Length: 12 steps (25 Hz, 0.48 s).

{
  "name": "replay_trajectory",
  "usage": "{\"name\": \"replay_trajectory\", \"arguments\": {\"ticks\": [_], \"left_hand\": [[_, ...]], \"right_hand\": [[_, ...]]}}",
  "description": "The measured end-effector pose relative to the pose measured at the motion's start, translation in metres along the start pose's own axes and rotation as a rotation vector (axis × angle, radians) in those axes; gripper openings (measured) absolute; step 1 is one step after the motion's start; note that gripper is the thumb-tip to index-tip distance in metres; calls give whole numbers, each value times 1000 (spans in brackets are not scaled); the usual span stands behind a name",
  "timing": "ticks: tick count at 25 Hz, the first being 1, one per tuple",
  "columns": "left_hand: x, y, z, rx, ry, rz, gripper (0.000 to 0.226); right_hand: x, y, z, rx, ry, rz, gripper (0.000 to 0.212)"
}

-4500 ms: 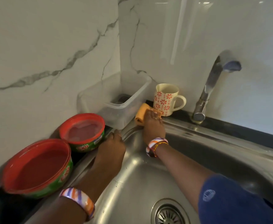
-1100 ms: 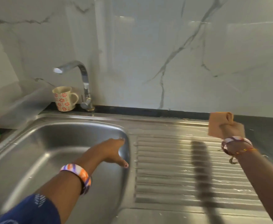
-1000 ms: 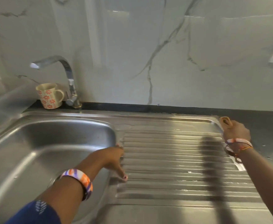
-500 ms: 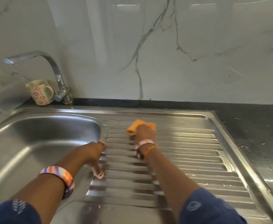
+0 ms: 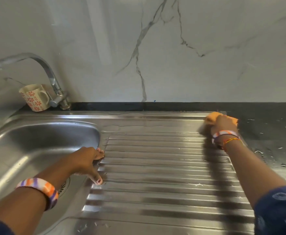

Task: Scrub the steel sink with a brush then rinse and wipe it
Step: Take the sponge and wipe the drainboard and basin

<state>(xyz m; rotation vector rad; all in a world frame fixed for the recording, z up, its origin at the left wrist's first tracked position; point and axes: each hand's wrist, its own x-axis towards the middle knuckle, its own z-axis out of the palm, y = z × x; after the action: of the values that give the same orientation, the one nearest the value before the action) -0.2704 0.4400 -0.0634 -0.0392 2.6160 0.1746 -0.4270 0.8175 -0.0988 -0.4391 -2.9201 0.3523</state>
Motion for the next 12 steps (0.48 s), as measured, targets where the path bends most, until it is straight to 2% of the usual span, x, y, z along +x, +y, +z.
{"name": "replay_trajectory", "arguments": {"ticks": [2,3,5,8,10,11,12], "left_hand": [[9,0,-1,41,-28,-20,73],[14,2,-1,72,-25,-22,58],[18,10,-2,136,-10,-22,48],[22,22,-7,164,-11,-53,46],[22,25,-9,152,-19,-57,49],[21,25,-9,151,-22,-54,49],[21,23,-9,145,-17,-53,49]], "right_hand": [[-18,-23,8,-46,-64,42,63],[-19,-36,21,-36,-81,31,66],[-30,-76,32,54,-132,35,62],[-64,-137,47,204,-226,-205,49],[-83,-176,54,398,-281,-330,43],[-92,-191,50,577,-377,-328,39],[-97,-197,44,611,-520,-388,36]]}}
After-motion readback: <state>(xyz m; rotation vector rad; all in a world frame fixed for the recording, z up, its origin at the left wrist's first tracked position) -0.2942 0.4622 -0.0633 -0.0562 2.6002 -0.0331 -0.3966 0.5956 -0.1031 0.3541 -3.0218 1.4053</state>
